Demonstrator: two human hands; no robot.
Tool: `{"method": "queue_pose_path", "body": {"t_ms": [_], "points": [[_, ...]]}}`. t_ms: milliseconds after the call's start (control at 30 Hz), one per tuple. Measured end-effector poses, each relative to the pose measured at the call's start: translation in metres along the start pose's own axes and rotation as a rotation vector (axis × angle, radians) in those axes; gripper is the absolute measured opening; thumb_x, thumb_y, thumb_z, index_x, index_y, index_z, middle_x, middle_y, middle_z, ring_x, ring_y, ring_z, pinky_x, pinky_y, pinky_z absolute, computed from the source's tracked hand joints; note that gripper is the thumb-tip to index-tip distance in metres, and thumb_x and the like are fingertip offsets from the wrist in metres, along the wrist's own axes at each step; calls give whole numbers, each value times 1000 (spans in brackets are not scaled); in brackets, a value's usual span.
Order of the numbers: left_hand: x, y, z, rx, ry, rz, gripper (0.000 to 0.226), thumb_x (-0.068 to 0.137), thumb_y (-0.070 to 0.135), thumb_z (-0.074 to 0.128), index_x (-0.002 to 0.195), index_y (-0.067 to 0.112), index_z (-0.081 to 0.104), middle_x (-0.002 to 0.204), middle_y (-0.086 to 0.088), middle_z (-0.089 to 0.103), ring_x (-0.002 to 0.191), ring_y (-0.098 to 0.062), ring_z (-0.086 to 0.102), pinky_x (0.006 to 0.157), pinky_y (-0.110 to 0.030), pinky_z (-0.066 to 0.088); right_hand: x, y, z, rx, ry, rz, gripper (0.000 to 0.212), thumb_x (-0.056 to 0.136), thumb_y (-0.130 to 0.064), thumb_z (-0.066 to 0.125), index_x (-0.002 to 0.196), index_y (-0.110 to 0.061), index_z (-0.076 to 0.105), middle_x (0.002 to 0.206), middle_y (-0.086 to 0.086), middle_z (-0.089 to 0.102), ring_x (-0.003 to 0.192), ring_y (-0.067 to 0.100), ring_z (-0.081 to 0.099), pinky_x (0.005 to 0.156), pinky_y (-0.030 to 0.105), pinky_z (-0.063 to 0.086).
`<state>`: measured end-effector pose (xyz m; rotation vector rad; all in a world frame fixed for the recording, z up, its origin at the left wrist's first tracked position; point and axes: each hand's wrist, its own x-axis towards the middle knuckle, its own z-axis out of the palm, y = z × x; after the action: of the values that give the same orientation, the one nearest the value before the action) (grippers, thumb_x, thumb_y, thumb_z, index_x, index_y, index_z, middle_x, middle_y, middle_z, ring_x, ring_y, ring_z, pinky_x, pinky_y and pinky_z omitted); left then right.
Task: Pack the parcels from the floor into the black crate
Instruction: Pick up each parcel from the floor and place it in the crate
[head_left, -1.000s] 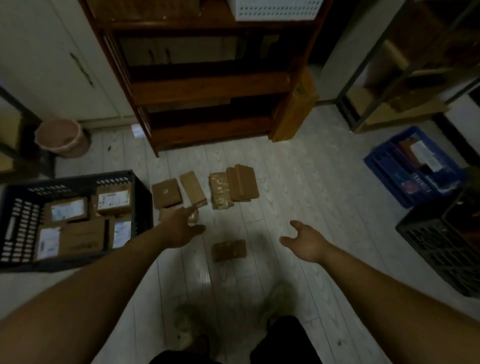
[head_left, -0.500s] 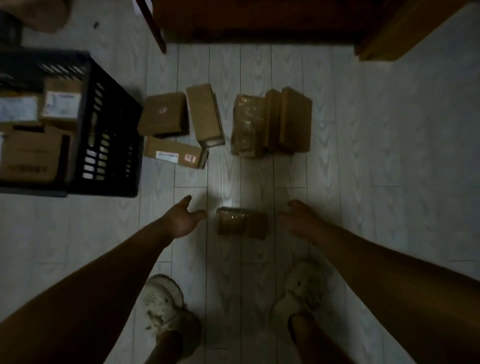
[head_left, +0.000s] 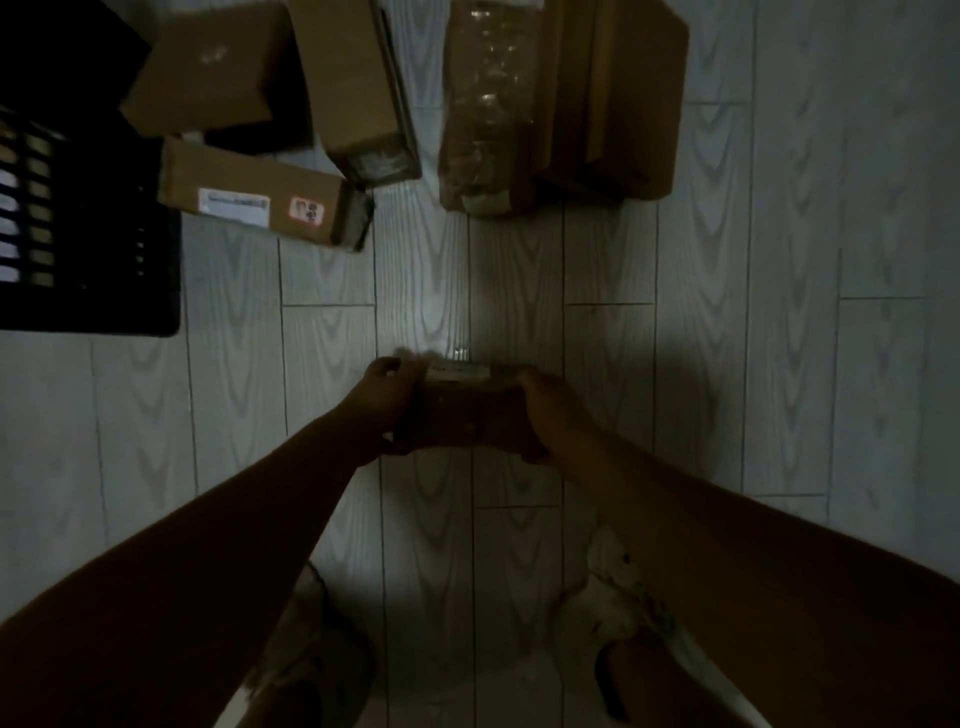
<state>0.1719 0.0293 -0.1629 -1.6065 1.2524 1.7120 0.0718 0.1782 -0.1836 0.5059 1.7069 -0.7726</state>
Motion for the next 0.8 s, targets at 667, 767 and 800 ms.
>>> {"method": "queue_pose_path", "body": {"t_ms": [667,767,800], "points": [[-486,181,-229,-129,-93,759,68,67,27,67,125,56,45,117,11,65,105,-15,63,78,-30,55,-548,-186,48,159,88,-993,38,85,-38,54,105,-67,39,109,-28,45,90,-17,53,58,6,47],[-550,191,-260,-115,-67,827,72,68,22,67,126,56,42,116,7,65,100,-21,67,76,-42,54,-607,-197,55,124,130,-1177,40,90,-30,59,122,-44,38,110,-26,48,92,-19,53,60,6,48],[-569,193,-268,-127,-51,852,73,67,20,67,125,57,42,116,7,66,98,-20,68,72,-40,55,-624,-200,57,102,137,-1219,43,90,-28,59,124,-41,37,109,-26,50,94,-15,56,63,9,50]]}}
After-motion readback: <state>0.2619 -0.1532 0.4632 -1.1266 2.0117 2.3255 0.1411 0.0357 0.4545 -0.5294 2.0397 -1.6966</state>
